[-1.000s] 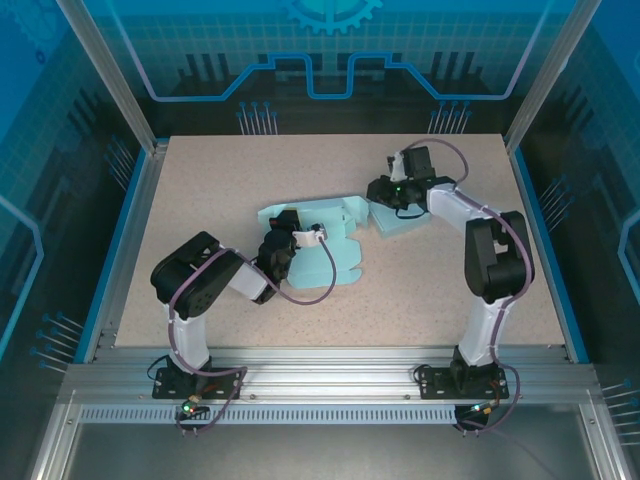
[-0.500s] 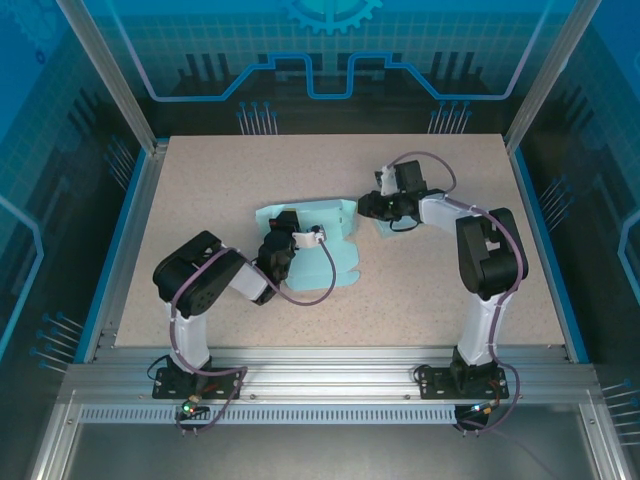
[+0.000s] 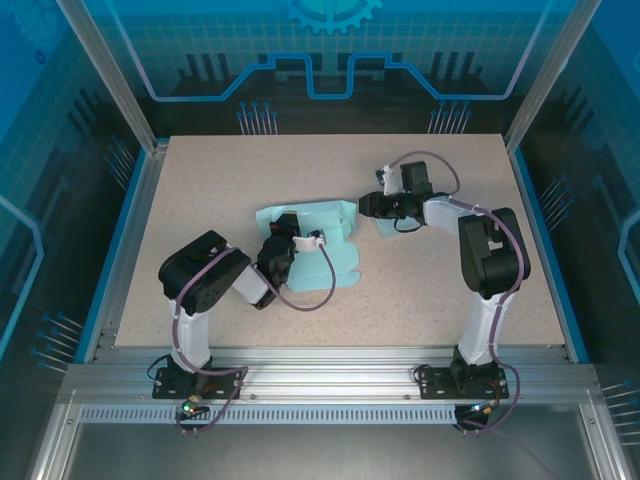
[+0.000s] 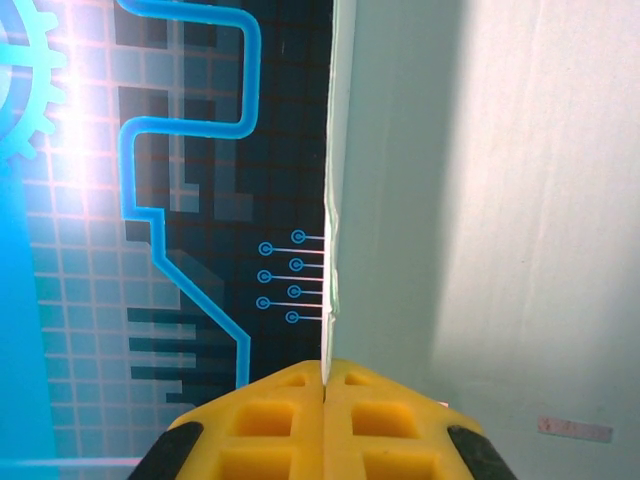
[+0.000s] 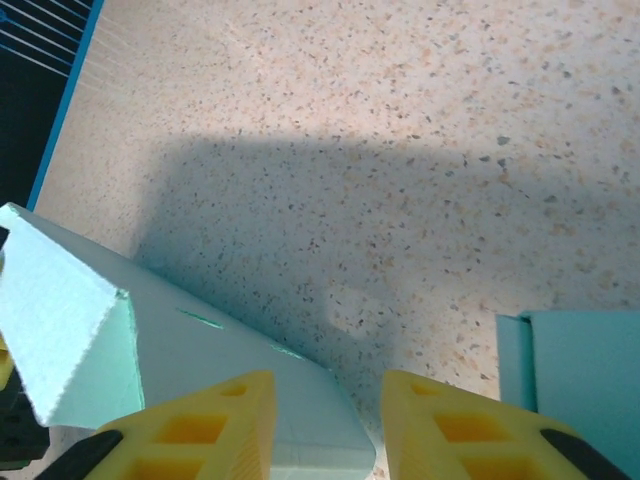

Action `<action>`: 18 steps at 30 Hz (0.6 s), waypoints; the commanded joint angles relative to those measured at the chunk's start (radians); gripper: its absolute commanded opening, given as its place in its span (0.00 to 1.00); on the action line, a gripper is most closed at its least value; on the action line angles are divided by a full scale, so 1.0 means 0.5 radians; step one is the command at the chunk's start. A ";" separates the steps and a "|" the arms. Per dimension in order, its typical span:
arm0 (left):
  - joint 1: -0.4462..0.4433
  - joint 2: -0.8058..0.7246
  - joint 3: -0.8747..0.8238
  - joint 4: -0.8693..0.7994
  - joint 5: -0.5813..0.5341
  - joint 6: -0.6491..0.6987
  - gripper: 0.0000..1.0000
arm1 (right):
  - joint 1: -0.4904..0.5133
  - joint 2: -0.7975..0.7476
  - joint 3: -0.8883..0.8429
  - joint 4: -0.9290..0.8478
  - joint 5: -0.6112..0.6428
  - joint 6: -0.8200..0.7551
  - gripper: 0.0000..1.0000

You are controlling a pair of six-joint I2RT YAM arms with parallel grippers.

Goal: Fold the paper box

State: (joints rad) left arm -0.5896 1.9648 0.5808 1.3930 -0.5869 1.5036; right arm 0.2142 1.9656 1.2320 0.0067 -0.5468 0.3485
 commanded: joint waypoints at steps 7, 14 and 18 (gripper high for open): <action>-0.033 0.050 -0.014 0.004 0.026 0.036 0.00 | 0.051 -0.010 -0.046 0.186 -0.176 -0.208 0.35; -0.033 0.068 0.001 0.009 0.025 0.036 0.00 | 0.073 -0.037 -0.118 0.186 -0.188 -0.262 0.36; -0.034 0.077 0.010 0.012 0.018 0.042 0.00 | 0.105 -0.082 -0.175 0.175 -0.144 -0.311 0.37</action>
State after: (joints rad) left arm -0.5941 1.9759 0.5808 1.4124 -0.5903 1.5219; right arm 0.2432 1.9705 1.1725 0.0887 -0.6102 0.2344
